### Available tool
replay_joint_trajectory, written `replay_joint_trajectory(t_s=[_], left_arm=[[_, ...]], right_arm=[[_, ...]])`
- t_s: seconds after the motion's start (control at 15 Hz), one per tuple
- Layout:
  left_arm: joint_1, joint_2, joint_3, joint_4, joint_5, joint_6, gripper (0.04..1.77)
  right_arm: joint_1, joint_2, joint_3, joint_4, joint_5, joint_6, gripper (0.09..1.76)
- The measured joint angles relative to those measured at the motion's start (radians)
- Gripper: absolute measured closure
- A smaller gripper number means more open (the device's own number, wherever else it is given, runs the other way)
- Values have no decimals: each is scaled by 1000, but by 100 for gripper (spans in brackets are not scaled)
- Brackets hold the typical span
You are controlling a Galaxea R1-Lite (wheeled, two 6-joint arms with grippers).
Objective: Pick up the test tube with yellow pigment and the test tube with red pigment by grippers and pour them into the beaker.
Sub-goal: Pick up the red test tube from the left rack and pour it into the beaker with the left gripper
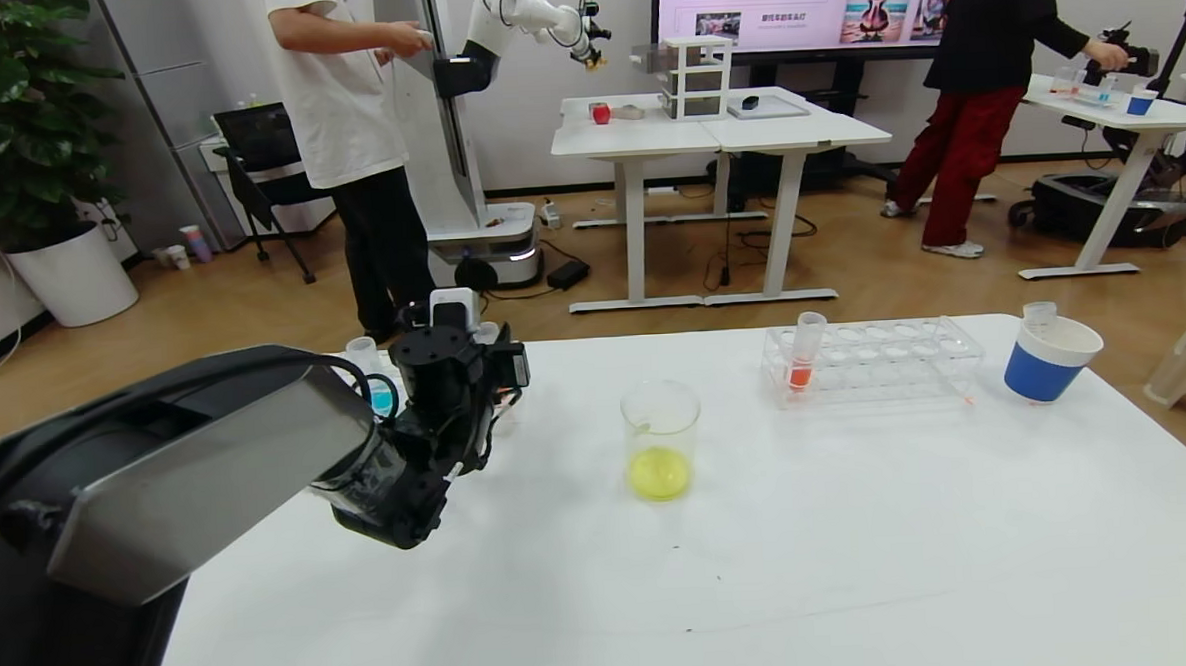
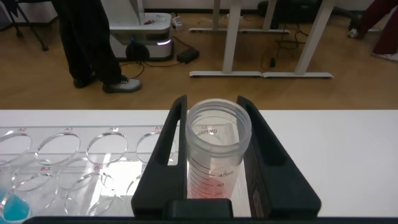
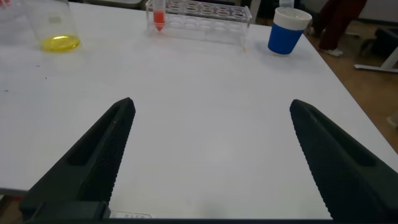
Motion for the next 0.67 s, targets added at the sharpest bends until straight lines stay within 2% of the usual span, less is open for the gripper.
replay_joint_trajectory(t_s=[0.47,0.53,0.67], left_arm=[[17,-163,-83,232,-47,-2,128],[17,-177,-86,237,-63,-1,128],[17,-197,-87,244,-132,20,128]], right_arm=[[0,0,0,0,0,0,11],[0,0,0,0,0,0,11],[0,0,0,0,0,0,11]])
